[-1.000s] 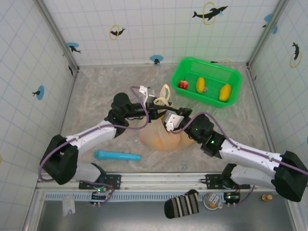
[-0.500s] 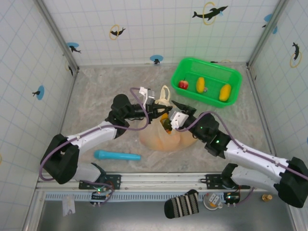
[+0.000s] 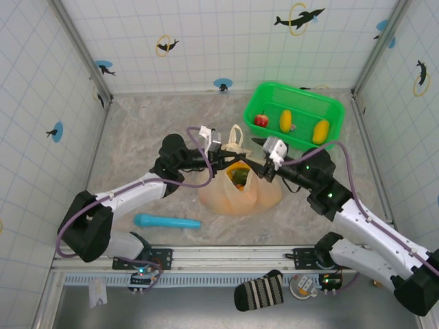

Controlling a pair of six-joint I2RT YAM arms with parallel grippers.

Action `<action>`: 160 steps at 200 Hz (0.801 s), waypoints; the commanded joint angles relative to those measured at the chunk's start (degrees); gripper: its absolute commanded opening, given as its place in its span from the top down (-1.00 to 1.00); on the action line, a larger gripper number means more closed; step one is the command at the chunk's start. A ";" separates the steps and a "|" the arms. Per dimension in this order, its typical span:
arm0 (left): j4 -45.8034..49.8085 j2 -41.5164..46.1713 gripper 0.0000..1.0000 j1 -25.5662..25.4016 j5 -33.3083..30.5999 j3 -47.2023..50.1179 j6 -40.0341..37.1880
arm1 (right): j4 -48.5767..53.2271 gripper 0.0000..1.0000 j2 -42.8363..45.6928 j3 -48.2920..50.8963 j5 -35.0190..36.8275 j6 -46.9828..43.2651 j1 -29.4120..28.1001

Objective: Place the fake fruits into the plastic bag and tie a complex knot

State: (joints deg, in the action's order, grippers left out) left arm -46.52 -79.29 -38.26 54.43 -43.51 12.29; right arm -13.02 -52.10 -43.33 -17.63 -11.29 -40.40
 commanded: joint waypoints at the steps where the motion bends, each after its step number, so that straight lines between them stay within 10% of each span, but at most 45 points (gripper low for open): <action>1: 2.03 0.89 0.95 -0.06 1.34 -0.15 -3.50 | 4.22 -0.11 -2.94 -8.38 -3.23 13.65 0.31; 36: 1.03 0.89 0.86 -0.15 1.11 -0.07 -2.06 | 7.14 0.36 -2.91 -9.86 -1.58 10.14 -4.23; 127: 1.04 1.13 0.79 -0.59 1.20 0.09 -1.76 | 12.80 0.17 -5.28 -12.05 17.11 -0.53 -12.64; 160: 2.27 1.26 0.67 -0.81 0.67 -0.08 -2.48 | 11.83 0.80 -6.02 -13.21 16.03 -0.51 -13.01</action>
State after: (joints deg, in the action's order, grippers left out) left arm -44.60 -79.26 -38.44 54.33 -43.51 10.61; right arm -0.05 -58.06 -52.82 -2.83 -10.61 -52.90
